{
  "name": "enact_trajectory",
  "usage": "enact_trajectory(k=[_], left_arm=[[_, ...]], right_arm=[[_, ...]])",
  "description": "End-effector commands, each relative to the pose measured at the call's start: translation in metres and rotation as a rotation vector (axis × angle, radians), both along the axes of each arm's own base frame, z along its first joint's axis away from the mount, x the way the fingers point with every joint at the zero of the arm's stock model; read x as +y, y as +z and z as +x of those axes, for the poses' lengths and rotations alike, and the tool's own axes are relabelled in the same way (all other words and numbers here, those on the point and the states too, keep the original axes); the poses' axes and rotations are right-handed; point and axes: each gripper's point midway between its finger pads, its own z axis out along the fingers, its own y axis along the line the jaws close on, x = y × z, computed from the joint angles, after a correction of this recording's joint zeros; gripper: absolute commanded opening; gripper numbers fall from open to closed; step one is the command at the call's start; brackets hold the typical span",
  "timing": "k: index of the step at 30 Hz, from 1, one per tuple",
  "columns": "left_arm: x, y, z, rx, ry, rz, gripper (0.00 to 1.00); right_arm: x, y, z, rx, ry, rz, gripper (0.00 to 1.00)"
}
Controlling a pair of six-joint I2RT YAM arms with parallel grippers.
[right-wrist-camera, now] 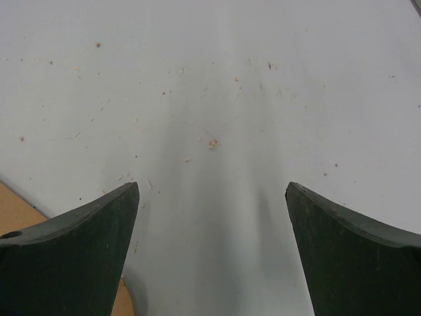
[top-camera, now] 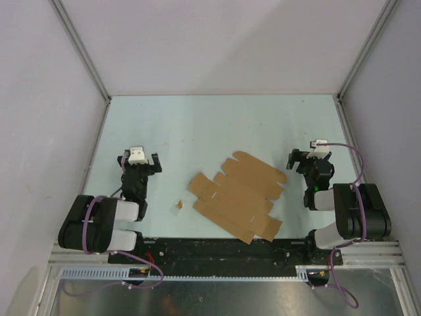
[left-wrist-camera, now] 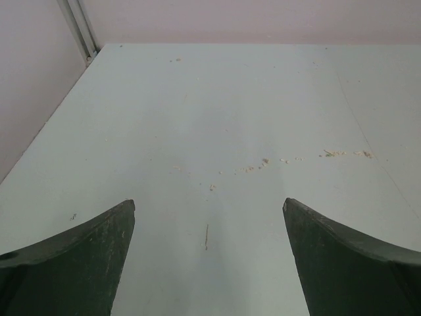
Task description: Fold the paper box
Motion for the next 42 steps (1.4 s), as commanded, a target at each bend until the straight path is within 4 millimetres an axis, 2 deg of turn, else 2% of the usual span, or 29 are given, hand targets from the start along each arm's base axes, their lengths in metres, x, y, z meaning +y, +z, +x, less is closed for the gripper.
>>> enact_trajectory(k=[1,12,14,15,16,17,18,19,20,21,22,23,24,25,26,27,28,30,32,34,35,36,37,39,40,42], left_arm=[[-0.002,0.019,0.007,-0.054,-0.025,0.019,1.0],[-0.001,0.019,0.007,-0.054,-0.022,0.018,1.0],[0.001,0.034,0.008,-0.088,-0.003,0.017,1.0],[0.002,0.025,0.007,-0.031,0.01,0.023,1.0],[0.002,0.05,0.012,-0.072,0.015,0.021,1.0],[-0.001,0.053,0.013,-0.06,0.012,0.026,1.0],[0.001,0.049,0.011,-0.023,0.028,0.039,1.0],[0.002,0.061,0.01,-0.046,0.047,0.035,1.0],[0.0,0.072,0.01,-0.075,0.062,-0.015,1.0],[0.001,0.077,0.009,-0.087,0.08,-0.062,1.0],[0.006,0.083,0.007,-0.104,0.116,-0.101,1.0],[0.006,0.102,0.007,-0.151,0.122,-0.163,1.0],[0.005,0.1,0.006,-0.125,0.123,-0.174,1.0],[0.003,0.107,0.005,-0.131,0.115,-0.19,1.0],[0.002,0.125,0.005,-0.162,0.108,-0.206,1.0],[0.0,0.124,0.004,-0.139,0.105,-0.21,1.0],[-0.002,0.128,0.003,-0.142,0.094,-0.221,1.0],[-0.006,0.136,-0.002,-0.155,0.071,-0.271,1.0],[-0.015,0.135,-0.005,-0.127,0.034,-0.324,1.0],[-0.025,0.142,-0.005,-0.114,-0.019,-0.337,1.0],[-0.035,0.136,-0.005,-0.074,-0.065,-0.33,1.0],[-0.038,0.135,-0.005,-0.056,-0.078,-0.323,1.0],[-0.039,0.14,-0.004,-0.054,-0.083,-0.329,1.0],[-0.038,0.137,-0.004,-0.031,-0.068,-0.348,1.0],[-0.037,0.139,-0.003,-0.027,-0.055,-0.377,1.0],[-0.038,0.128,-0.005,0.035,-0.046,-0.39,1.0]], right_arm=[[-0.002,0.014,0.009,-0.046,-0.006,-0.01,1.0],[-0.002,0.014,0.009,-0.045,-0.006,-0.009,1.0],[-0.002,0.016,0.01,-0.054,-0.008,-0.005,1.0],[-0.004,0.019,0.012,-0.032,-0.018,0.002,1.0],[-0.004,0.024,0.013,-0.012,-0.019,-0.005,1.0],[-0.006,0.029,0.014,0.009,-0.03,-0.012,1.0],[-0.008,0.049,0.017,0.004,-0.045,-0.006,1.0],[-0.012,0.058,0.017,-0.01,-0.076,0.011,1.0],[-0.025,0.066,0.015,-0.026,-0.165,0.025,1.0],[-0.029,0.082,0.012,-0.057,-0.209,0.069,1.0],[-0.032,0.089,0.011,-0.082,-0.257,0.159,1.0],[-0.039,0.095,0.008,-0.096,-0.317,0.201,1.0],[-0.039,0.091,0.004,-0.066,-0.333,0.224,1.0],[-0.033,0.105,0.006,-0.085,-0.302,0.252,1.0],[-0.028,0.107,0.006,-0.074,-0.273,0.258,1.0],[-0.021,0.099,0.002,-0.022,-0.246,0.258,1.0],[-0.01,0.109,0.004,-0.02,-0.182,0.272,1.0],[-0.001,0.105,0.002,0.034,-0.144,0.284,1.0],[0.005,0.112,0.001,0.048,-0.142,0.34,1.0],[0.017,0.107,-0.004,0.099,-0.097,0.369,1.0],[0.02,0.109,-0.004,0.113,-0.094,0.405,1.0],[0.027,0.098,-0.01,0.179,-0.077,0.419,1.0],[0.03,0.095,-0.011,0.213,-0.075,0.438,1.0],[0.031,0.065,-0.026,0.373,-0.143,0.516,1.0],[0.038,0.057,-0.032,0.425,-0.119,0.569,0.99],[0.047,0.04,-0.044,0.512,-0.096,0.647,1.0]])
